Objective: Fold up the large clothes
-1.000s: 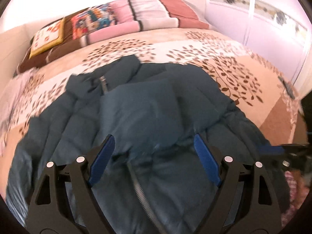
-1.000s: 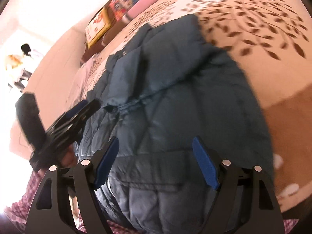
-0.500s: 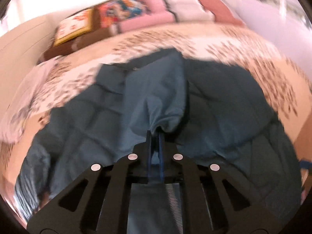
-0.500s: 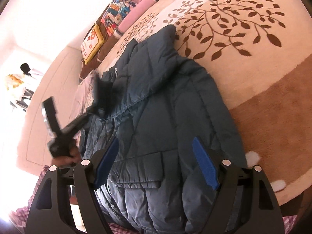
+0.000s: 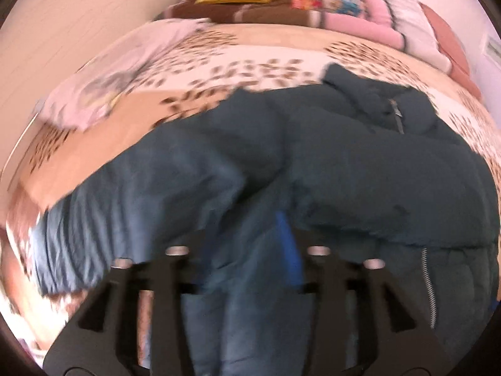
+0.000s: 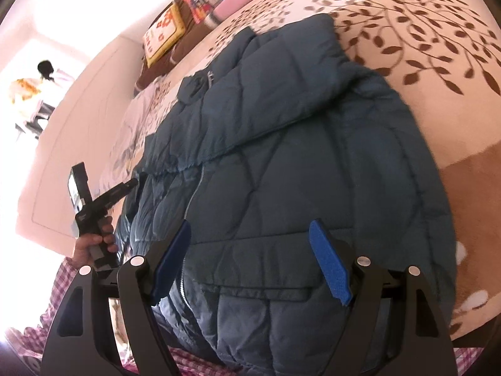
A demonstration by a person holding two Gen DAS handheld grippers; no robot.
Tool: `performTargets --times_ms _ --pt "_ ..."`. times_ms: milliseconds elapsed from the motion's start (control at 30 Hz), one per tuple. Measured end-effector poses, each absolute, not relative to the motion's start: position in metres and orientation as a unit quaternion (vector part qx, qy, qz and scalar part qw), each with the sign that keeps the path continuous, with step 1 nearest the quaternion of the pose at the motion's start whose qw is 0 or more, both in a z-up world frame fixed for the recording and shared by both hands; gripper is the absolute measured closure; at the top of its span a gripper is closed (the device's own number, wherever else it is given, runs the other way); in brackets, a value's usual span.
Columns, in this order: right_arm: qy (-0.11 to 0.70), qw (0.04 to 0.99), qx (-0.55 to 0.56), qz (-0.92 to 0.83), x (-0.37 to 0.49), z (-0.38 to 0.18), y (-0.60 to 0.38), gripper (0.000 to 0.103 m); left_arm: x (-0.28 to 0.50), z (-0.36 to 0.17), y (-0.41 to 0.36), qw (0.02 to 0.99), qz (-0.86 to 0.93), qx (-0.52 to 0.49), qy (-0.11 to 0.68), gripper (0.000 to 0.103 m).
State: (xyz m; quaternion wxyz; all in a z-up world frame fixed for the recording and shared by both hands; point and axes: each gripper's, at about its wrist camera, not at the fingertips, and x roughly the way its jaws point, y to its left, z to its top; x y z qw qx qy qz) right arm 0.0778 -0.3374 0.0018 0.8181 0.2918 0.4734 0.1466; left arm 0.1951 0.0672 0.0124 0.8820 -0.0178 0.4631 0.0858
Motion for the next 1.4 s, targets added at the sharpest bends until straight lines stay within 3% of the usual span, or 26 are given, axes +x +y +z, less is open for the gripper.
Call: performTargets --times_ms 33,167,533,833,900,1000,1067,1167,1400 --pt "0.475 0.819 0.283 0.151 0.079 0.004 -0.332 0.027 0.185 0.013 0.080 0.884 0.093 -0.031 0.458 0.041" --pt "0.482 0.825 0.248 0.162 0.081 0.008 -0.312 0.027 0.140 0.009 0.131 0.876 0.105 -0.109 0.458 0.035" --pt "0.506 0.813 0.205 0.204 0.101 0.012 -0.249 0.027 0.050 -0.041 0.284 0.809 0.194 -0.377 0.406 0.035" --pt "0.519 0.806 0.176 0.223 0.099 0.014 -0.218 0.027 0.034 -0.085 0.344 0.740 0.226 -0.527 0.352 0.035" --pt "0.523 0.804 0.176 0.221 0.099 0.013 -0.218 0.027 0.039 -0.087 0.351 0.739 0.233 -0.532 0.342 0.040" --pt "0.524 0.804 0.175 0.218 0.098 0.013 -0.219 0.027 0.050 -0.088 0.359 0.740 0.247 -0.529 0.334 0.059" --pt "0.522 0.805 0.176 0.217 0.099 0.014 -0.218 0.027 0.054 -0.092 0.366 0.730 0.262 -0.529 0.344 0.087" --pt "0.520 0.807 0.177 0.215 0.099 0.015 -0.219 0.027 0.058 -0.083 0.372 0.740 0.272 -0.515 0.335 0.097" --pt "0.509 0.812 0.196 0.207 0.098 0.017 -0.237 0.027 0.083 0.021 0.346 0.850 0.258 -0.376 0.263 0.099"
